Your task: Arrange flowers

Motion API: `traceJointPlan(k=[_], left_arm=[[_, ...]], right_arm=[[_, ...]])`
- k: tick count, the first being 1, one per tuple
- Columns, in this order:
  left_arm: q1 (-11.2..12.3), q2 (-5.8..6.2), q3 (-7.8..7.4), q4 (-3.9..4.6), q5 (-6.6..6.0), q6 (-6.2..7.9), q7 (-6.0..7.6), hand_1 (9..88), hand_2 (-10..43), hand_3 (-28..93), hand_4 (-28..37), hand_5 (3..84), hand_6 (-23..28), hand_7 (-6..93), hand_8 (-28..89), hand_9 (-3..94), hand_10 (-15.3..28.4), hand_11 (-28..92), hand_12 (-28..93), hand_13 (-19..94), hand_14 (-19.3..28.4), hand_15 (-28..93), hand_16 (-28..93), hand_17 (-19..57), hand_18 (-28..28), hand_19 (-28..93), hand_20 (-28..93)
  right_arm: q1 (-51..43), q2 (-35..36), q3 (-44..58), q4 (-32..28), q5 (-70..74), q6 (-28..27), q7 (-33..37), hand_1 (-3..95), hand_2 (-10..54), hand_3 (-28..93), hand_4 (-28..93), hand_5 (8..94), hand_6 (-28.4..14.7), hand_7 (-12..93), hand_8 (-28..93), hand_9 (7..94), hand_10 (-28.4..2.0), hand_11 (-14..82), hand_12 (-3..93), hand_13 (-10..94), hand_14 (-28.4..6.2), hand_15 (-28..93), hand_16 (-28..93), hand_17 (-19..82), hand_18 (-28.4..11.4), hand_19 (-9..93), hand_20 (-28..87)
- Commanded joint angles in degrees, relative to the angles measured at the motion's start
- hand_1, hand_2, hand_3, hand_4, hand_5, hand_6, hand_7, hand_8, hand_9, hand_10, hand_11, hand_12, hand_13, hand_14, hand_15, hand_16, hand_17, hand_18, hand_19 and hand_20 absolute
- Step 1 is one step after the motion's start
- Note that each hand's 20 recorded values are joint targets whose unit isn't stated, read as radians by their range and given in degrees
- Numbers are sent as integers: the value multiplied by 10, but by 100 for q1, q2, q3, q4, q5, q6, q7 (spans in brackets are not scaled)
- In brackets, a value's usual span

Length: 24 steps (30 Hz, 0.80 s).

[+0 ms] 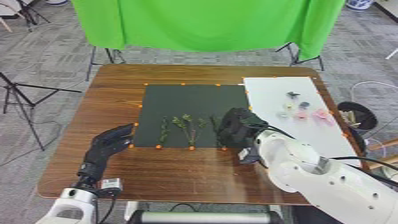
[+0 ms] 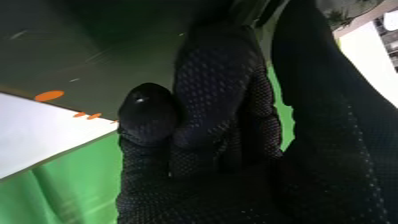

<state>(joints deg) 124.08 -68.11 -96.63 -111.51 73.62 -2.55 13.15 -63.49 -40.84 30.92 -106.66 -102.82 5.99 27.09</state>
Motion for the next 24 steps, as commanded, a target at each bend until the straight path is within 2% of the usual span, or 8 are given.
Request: traceJointPlan(k=[1,8,19,24], left_arm=[[151,-72,104,157,43,-141,-165,382,-95,606,-113,474,-21,151,-63,358,109,203,182,316,168,236,29,43,161,172,194],[175,-74,117,139,37,-116,-166,384,-95,609,-114,475,-25,155,-64,358,107,203,183,317,167,233,28,43,161,172,194],[179,-69,104,135,40,-117,-167,388,-95,618,-119,480,-34,172,-72,360,105,209,183,320,164,232,28,44,160,169,193],[169,-77,119,136,42,-106,-157,390,-95,626,-123,481,-36,179,-76,360,104,211,182,321,162,230,28,45,160,167,193]], right_arm=[[-72,218,78,26,-45,-240,154,430,-95,658,-36,613,13,222,-70,665,-149,154,199,891,-40,504,291,639,-96,916,386],[-76,361,251,-121,-76,-587,184,407,-95,662,-35,605,17,203,-74,649,-157,136,198,887,-42,504,292,632,-98,916,387],[-367,675,1058,-578,291,-746,91,371,-95,670,-40,604,21,171,-73,650,-165,121,197,890,-45,501,289,626,-106,920,385],[-547,788,1417,-688,695,-579,-54,363,-95,671,-41,599,24,155,-69,653,-167,113,195,892,-46,500,291,626,-108,922,382]])
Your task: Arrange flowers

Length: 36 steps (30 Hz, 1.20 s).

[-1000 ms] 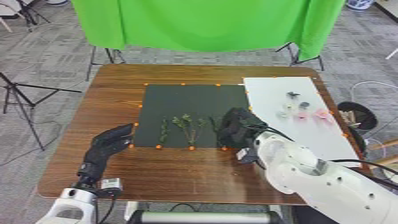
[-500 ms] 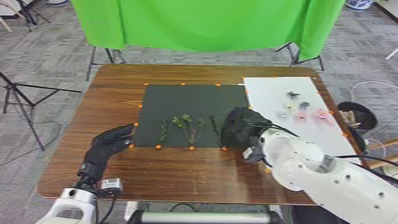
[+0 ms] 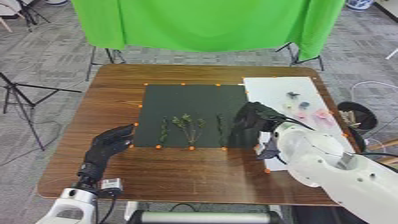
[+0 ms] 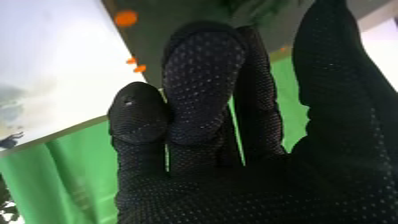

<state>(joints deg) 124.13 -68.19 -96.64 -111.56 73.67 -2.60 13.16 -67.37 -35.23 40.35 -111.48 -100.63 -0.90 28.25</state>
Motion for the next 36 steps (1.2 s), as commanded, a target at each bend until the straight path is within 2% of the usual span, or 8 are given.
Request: traceJointPlan(k=[1,4,6,10,16,21,34,36], left_arm=[[163,-72,119,141,33,-106,-158,390,-95,627,-125,483,-35,180,-77,361,104,211,181,321,162,230,28,45,160,167,193],[186,-63,105,135,29,-95,-162,390,-95,630,-128,484,-36,182,-78,361,104,212,180,321,161,229,29,45,160,166,193],[193,-66,101,137,28,-91,-163,390,-95,633,-130,483,-37,185,-79,361,104,213,180,322,159,228,28,46,159,165,193],[177,-62,117,139,32,-95,-164,391,-95,635,-134,481,-35,187,-81,362,104,214,179,323,159,226,29,46,159,164,193],[201,-68,95,128,25,-83,-185,392,-95,635,-135,481,-34,188,-82,361,104,216,179,323,159,226,29,47,159,162,193],[196,-80,96,125,41,-102,-192,391,-95,636,-136,479,-32,188,-82,362,105,216,178,324,159,226,29,47,159,162,194],[195,-97,89,119,30,-108,-207,392,-95,636,-136,477,-29,186,-81,362,104,220,178,325,159,227,29,46,159,162,194],[186,-95,88,118,39,-125,-222,393,-95,637,-137,475,-27,185,-81,363,104,222,178,325,158,227,28,46,159,162,194]], right_arm=[[-195,266,523,-219,383,278,-188,362,-95,671,-42,598,25,154,-69,654,-168,112,194,892,-46,500,291,627,-108,923,382],[-211,378,557,-189,-185,879,-80,363,-95,666,-49,610,21,163,-66,660,-165,113,195,892,-46,499,292,626,-110,924,380],[-151,462,537,-106,-625,1048,69,368,-95,661,-60,617,15,173,-66,666,-163,116,196,894,-46,498,292,625,-109,925,378],[-110,629,600,72,-1133,759,382,362,-95,665,-74,598,-1,171,-65,653,-163,113,196,884,-49,505,299,613,-118,930,389],[-361,682,851,297,-1033,273,602,349,-95,664,-83,583,-4,157,-61,638,-170,106,198,871,-58,515,299,599,-128,932,400],[-322,601,708,525,-970,155,658,349,-95,660,-87,585,-2,154,-59,641,-171,106,199,871,-59,519,294,598,-130,932,400],[-202,310,319,1047,-853,256,815,358,-95,662,-90,585,1,157,-60,653,-170,111,198,877,-56,532,286,605,-130,932,407],[-204,286,222,1111,-861,532,837,377,-95,665,-95,588,1,159,-60,666,-167,118,198,881,-56,533,286,610,-128,932,407]])
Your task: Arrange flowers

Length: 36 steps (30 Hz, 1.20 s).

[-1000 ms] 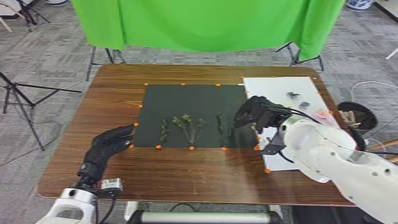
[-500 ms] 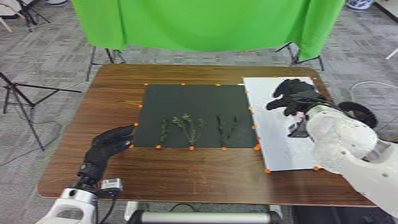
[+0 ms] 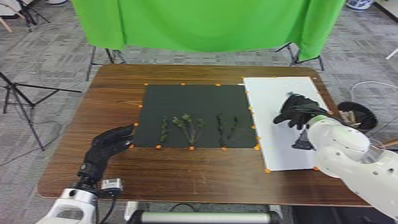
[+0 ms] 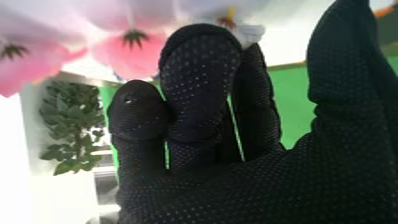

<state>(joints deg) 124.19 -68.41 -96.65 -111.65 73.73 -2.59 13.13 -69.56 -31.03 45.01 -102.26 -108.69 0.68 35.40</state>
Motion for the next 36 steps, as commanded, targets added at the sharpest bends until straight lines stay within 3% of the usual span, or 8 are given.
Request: traceJointPlan(k=[1,9,15,20,26,30,34,36], left_arm=[[153,-68,100,143,28,-128,-218,393,-95,637,-137,475,-26,184,-81,363,104,222,178,326,158,228,29,46,159,162,194],[194,-92,86,129,22,-97,-212,393,-95,640,-140,470,-15,182,-77,363,105,224,175,325,159,229,26,46,159,162,193],[129,-47,71,153,8,-53,-198,394,-95,640,-142,468,-9,179,-76,363,105,225,175,326,159,232,26,47,159,162,192],[41,59,48,161,-37,116,-118,395,-95,641,-143,467,-7,180,-75,363,105,227,175,326,160,233,25,47,158,162,192],[46,166,104,218,-156,416,84,395,-95,645,-141,467,0,181,-75,370,107,232,175,331,161,237,25,48,159,165,194],[70,313,76,300,-747,1003,367,394,-95,649,-143,473,4,187,-74,376,106,236,174,340,161,244,24,53,160,165,194],[-28,528,76,378,-1252,1760,771,382,-95,662,-150,491,9,201,-76,396,111,244,170,346,160,242,17,74,143,147,183],[-163,645,202,415,-1742,2221,1107,363,-90,682,-163,507,10,217,-81,411,113,248,163,355,157,235,10,86,127,126,175]], right_arm=[[23,-138,-301,220,-39,548,137,398,-95,667,-103,602,1,166,-63,685,-161,124,196,889,-54,532,284,617,-125,932,404],[75,-145,-777,487,-96,1704,-69,640,-95,555,-146,783,-16,175,117,896,-122,54,318,937,-28,535,287,673,-98,932,413],[99,-59,-796,385,-254,2574,-241,686,-95,549,-143,820,-19,199,125,925,-104,70,352,937,-18,570,281,687,-89,932,447],[371,52,-623,-103,-232,2961,-474,684,-95,555,-131,827,-24,205,129,933,-109,78,363,937,-14,579,280,695,-84,932,464],[955,-103,-796,-489,307,2697,-915,683,-95,558,-130,829,-24,207,130,935,-109,74,366,937,-9,582,280,695,-83,932,473],[1933,-548,-1695,-434,888,2361,-1313,679,-95,560,-130,827,-21,210,129,932,-104,71,369,937,-6,580,283,694,-80,932,476],[2954,-1216,-2775,-148,994,1967,-1555,668,-95,567,-127,824,-16,216,125,931,-102,69,371,937,-2,585,282,699,-72,932,477],[3225,-1563,-3081,6,1111,1767,-1622,663,-95,572,-129,822,-13,221,123,932,-101,69,371,937,0,589,280,703,-69,932,476]])
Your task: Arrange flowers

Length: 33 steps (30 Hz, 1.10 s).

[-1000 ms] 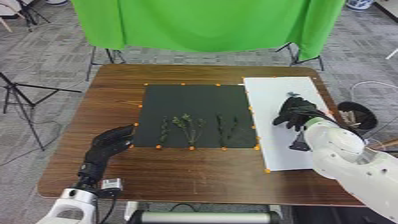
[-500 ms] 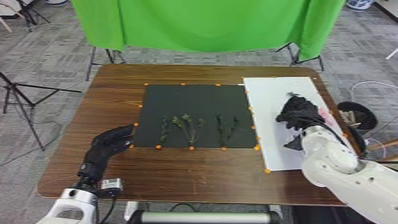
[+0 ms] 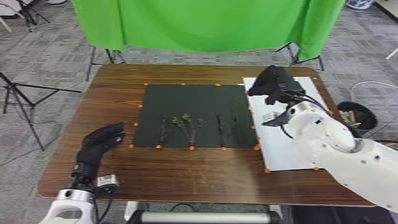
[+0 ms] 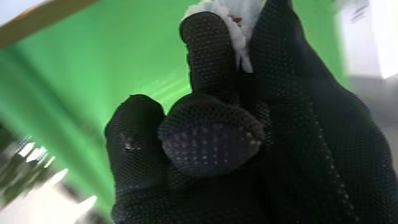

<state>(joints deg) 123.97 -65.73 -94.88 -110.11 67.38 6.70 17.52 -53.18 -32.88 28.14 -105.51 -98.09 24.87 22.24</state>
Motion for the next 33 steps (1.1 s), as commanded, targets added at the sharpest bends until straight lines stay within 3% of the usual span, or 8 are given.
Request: traceJointPlan(k=[1,2,5,8,12,15,23,33], left_arm=[[-215,440,113,272,-1384,1544,839,354,-74,690,-175,513,11,218,-84,418,114,251,161,359,156,232,7,94,119,120,173],[-292,488,197,287,-1599,1794,989,345,-48,702,-195,518,10,218,-86,426,117,254,157,365,154,231,4,103,112,115,175],[-394,570,292,329,-2012,1986,1270,346,87,696,-247,549,15,213,-91,464,123,261,147,401,143,220,-13,142,99,116,186],[-476,579,361,353,-2119,2024,1320,352,152,695,-273,562,14,212,-92,486,124,265,140,418,135,201,-18,161,94,103,190],[-602,618,471,398,-2153,2020,1314,357,193,694,-280,563,8,221,-96,491,120,263,138,423,132,191,-16,165,88,83,191],[-589,658,467,363,-2195,2072,1322,358,201,694,-282,559,1,228,-100,495,115,260,137,428,131,188,-14,162,85,73,191],[-752,696,639,420,-2183,2007,1349,359,207,688,-283,529,-20,276,-60,500,90,254,141,453,117,164,-2,176,84,67,212],[-902,576,853,468,-2081,1861,1204,352,192,695,-283,494,-42,343,-58,500,49,260,146,453,95,162,13,176,87,48,230]], right_arm=[[1701,-1541,-1547,409,142,-674,-336,654,-95,589,-143,819,-11,231,116,933,-100,68,373,937,2,593,272,704,-69,932,477],[1769,-1712,-1641,491,169,-749,-361,653,-95,592,-147,819,-9,234,113,933,-100,67,373,937,2,594,270,705,-68,932,477],[1988,-2191,-2007,757,286,-814,-471,644,-95,598,-146,819,-3,239,111,934,-97,68,373,937,4,598,268,708,-67,932,477],[2167,-2603,-2367,1024,261,-792,-541,626,-95,627,-161,820,2,246,108,935,-91,71,370,937,6,605,257,713,-66,932,474],[2332,-2988,-2698,1263,275,-847,-556,605,-95,662,-186,826,10,251,111,937,-86,81,366,937,8,615,245,719,-63,932,466],[2468,-3272,-2882,1454,429,-975,-700,595,-95,678,-191,831,11,249,111,937,-86,84,365,937,7,620,241,721,-63,932,468],[2521,-3798,-3038,1865,595,-1078,-708,552,-95,747,-234,844,20,243,123,937,-89,105,352,937,8,628,229,725,-61,932,466],[2411,-4073,-3052,2238,762,-1114,-594,499,-95,831,-282,872,31,224,137,937,-94,137,334,937,6,640,215,726,-61,932,468]])
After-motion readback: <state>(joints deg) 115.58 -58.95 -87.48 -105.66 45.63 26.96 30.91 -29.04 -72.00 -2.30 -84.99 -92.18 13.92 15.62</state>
